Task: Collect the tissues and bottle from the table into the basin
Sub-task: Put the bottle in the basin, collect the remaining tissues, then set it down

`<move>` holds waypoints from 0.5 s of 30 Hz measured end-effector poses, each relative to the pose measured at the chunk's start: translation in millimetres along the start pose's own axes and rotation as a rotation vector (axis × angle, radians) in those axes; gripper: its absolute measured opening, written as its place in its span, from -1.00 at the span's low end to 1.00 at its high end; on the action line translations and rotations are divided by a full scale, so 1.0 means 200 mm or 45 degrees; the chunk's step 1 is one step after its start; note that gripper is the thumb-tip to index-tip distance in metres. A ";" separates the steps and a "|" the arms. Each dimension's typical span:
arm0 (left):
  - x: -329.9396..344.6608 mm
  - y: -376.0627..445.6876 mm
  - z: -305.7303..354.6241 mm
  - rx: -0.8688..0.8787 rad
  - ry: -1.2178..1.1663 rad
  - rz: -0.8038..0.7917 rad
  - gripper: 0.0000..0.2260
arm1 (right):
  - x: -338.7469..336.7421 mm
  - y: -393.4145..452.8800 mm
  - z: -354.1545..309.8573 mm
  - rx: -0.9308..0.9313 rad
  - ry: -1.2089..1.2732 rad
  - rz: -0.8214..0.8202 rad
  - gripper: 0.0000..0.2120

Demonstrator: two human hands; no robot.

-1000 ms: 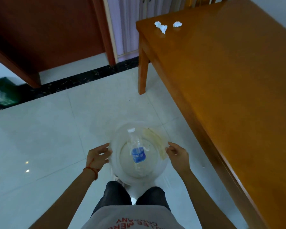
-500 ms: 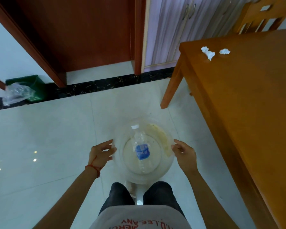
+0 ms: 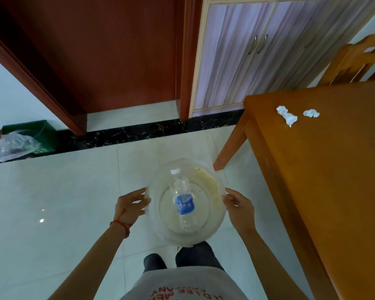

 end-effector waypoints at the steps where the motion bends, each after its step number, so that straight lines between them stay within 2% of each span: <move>1: 0.02 0.04 0.05 -0.003 -0.007 0.003 -0.65 | -0.01 0.06 -0.03 0.001 -0.006 -0.003 -0.75; 9: 0.10 0.38 0.41 0.047 0.027 -0.020 -0.66 | -0.03 0.45 -0.22 -0.001 -0.001 0.021 -0.76; 15: 0.15 0.71 0.65 0.046 0.137 -0.160 -0.66 | -0.02 0.66 -0.30 0.065 0.053 0.159 -0.78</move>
Point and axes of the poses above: each hand's wrist, its own y-axis towards the middle knuckle, its own x-axis out of the palm, z = x × y, the point moved 6 cm from there along y, towards the middle knuckle, and after that the axes turned 6 degrees about -z, right-handed, at the moved point
